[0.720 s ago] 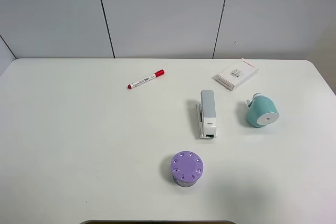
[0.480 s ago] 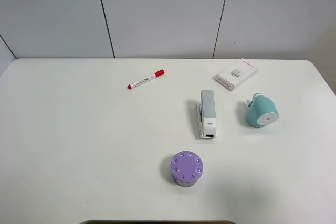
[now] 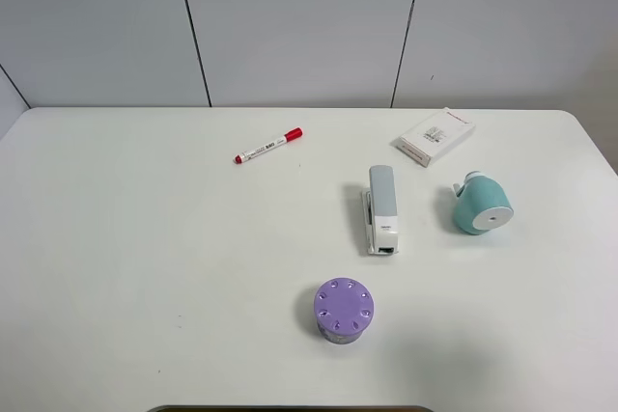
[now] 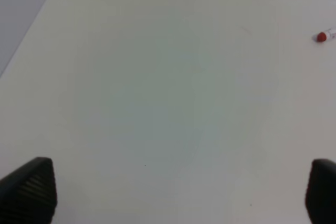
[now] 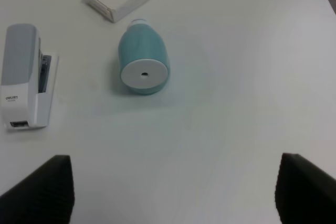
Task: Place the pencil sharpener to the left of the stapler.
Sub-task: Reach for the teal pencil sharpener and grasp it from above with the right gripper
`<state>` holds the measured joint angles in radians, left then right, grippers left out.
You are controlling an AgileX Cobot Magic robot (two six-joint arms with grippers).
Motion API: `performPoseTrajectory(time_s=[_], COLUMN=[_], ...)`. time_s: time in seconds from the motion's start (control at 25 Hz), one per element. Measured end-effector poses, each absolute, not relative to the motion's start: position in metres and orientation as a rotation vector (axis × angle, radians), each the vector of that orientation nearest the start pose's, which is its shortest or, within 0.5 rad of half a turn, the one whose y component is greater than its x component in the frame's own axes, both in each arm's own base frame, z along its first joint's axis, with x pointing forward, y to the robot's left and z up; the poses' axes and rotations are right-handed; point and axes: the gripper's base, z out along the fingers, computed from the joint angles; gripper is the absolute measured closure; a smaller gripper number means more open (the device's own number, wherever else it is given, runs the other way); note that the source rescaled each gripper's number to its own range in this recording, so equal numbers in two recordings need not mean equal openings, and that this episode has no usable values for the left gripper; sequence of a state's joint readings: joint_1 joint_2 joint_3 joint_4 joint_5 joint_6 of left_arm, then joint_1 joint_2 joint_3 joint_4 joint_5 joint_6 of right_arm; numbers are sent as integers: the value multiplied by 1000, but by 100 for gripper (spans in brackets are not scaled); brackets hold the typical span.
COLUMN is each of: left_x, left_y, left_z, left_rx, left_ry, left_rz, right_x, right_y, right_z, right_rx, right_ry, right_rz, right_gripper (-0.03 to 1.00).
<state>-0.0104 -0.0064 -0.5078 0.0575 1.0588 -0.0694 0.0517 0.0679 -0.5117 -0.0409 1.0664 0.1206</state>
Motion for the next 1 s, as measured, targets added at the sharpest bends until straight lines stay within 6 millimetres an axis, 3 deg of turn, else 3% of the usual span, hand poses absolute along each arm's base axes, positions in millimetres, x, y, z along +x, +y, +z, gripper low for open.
performPoseTrajectory(time_s=[0.24, 0.52, 0.8, 1.0], left_x=[-7, -7, -7, -7], left_y=[5, 5, 5, 5], left_z=[280, 280, 280, 280], left_rx=[-63, -63, -63, -63], left_ry=[2026, 2026, 2026, 2026], left_rz=[18, 18, 18, 18], right_x=[9, 44, 97, 152], right_y=[0, 2, 5, 7], right_z=[280, 290, 331, 355], right_rx=[74, 82, 84, 88], right_ry=[2139, 2321, 2461, 2623], right_rz=[101, 86, 73, 46], right_gripper=[46, 46, 46, 46])
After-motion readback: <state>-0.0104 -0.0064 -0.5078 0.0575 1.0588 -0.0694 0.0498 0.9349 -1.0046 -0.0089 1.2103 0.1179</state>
